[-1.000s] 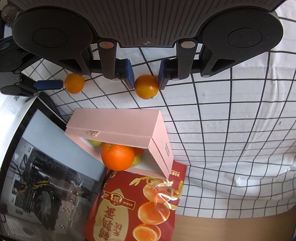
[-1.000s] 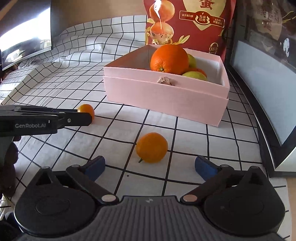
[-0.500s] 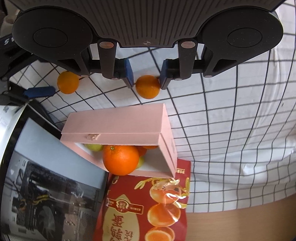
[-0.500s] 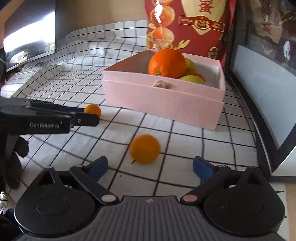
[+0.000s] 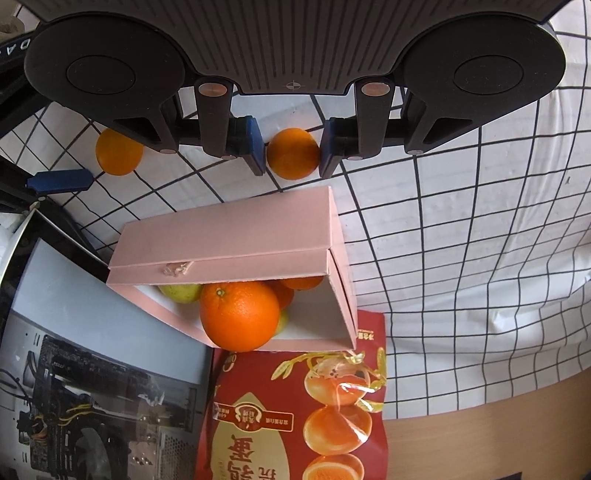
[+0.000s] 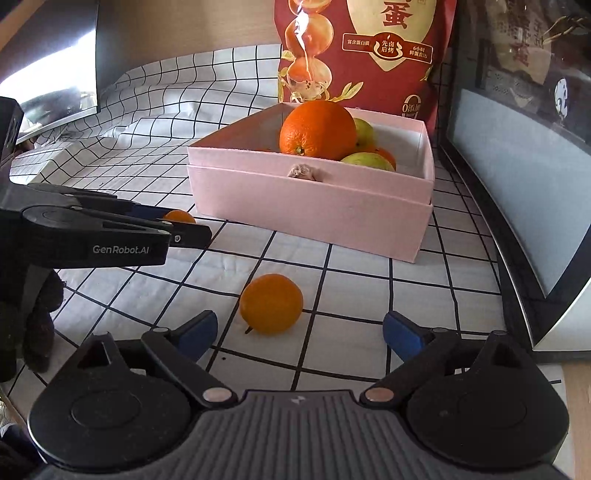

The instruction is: Organize fruits

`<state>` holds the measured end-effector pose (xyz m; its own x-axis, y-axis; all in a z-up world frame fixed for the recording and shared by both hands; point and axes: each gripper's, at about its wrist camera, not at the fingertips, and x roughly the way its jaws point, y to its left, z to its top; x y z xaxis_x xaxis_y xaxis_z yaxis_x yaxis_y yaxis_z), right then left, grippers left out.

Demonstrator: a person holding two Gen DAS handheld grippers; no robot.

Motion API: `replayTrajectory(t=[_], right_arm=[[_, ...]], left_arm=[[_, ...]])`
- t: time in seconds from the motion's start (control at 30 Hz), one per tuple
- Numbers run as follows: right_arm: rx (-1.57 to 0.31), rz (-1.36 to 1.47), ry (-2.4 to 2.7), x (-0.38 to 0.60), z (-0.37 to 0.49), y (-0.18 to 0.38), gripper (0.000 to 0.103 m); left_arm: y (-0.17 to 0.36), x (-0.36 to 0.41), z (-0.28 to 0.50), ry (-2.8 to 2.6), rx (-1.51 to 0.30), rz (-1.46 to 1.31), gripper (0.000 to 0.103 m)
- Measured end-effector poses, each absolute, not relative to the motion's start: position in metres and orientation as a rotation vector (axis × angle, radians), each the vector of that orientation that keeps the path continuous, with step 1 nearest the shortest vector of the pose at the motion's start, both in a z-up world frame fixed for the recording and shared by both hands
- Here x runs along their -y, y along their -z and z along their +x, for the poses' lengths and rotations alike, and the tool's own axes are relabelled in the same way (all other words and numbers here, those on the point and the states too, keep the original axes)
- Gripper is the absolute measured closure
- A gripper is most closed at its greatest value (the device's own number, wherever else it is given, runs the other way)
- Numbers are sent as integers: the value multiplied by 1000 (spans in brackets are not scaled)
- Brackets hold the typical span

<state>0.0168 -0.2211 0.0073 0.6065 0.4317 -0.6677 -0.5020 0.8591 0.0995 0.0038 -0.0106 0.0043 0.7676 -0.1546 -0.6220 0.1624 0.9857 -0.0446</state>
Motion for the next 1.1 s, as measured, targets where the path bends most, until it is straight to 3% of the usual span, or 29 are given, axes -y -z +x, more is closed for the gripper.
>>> replayTrajectory(t=[0.3,0.37,0.43,0.57,0.8,1.1], right_arm=[[-734,-104,-546,219,15,-8,16],[-728,-109,-563,217,14,-10,25],[-724,-112,-571,216,15,-12,43],[-742,-86,-600,216,22,-16,69],[-719,-93,-607,213,26,-38,69],[-524,-41,-556,213,63,-133,69]], left_arm=[[-4,2,-29,276,-673,-59,70],[-4,4,-33,291,-670,-58,70],[-5,6,-35,296,-659,-51,70],[-5,2,-32,303,-651,-73,70],[-31,-13,-1,318,-607,-155,70],[-113,-33,97,324,-464,-272,70]])
